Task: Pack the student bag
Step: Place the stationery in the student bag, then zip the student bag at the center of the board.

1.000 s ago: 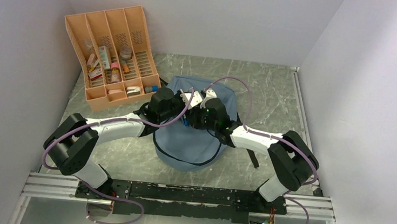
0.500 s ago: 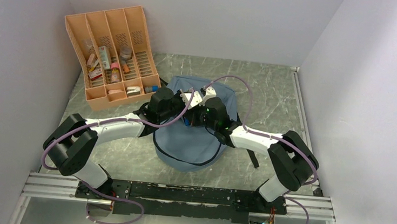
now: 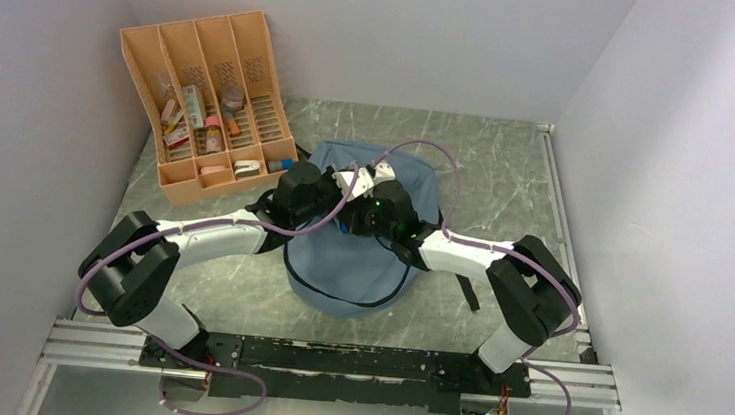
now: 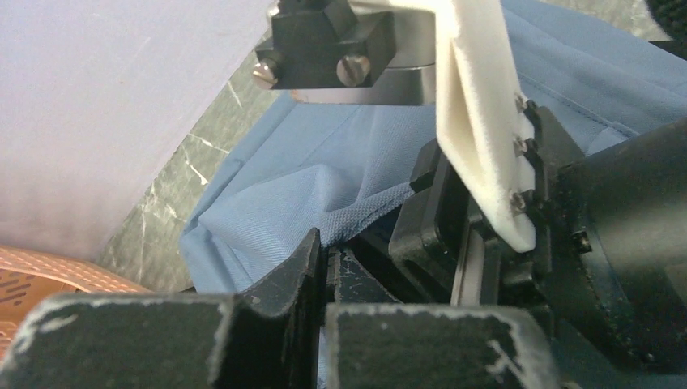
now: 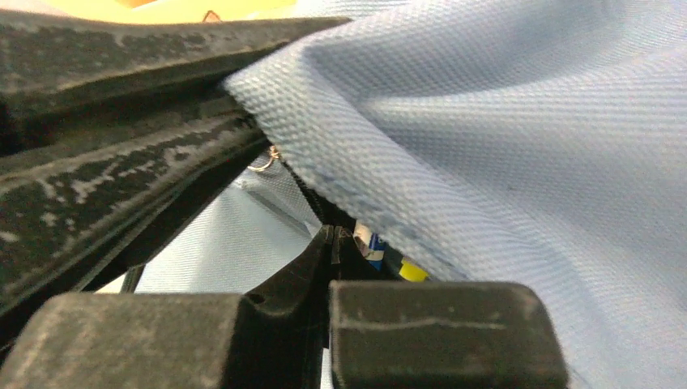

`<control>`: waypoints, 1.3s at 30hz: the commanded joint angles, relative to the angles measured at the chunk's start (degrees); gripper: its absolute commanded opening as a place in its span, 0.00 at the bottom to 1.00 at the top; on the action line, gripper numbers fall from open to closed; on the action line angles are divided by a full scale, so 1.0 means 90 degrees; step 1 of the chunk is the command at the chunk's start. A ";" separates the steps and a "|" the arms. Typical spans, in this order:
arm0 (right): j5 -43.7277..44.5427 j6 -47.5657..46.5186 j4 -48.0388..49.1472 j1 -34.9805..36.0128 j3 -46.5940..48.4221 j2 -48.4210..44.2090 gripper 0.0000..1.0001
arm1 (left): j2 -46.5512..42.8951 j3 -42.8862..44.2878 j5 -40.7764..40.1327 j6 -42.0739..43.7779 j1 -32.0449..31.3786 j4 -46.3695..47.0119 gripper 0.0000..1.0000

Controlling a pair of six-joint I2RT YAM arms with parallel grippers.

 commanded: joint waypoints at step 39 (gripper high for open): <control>0.1046 -0.1350 0.0248 -0.0065 -0.0996 -0.1996 0.25 | -0.0144 0.0178 0.0199 0.0247 -0.0109 0.0015 0.05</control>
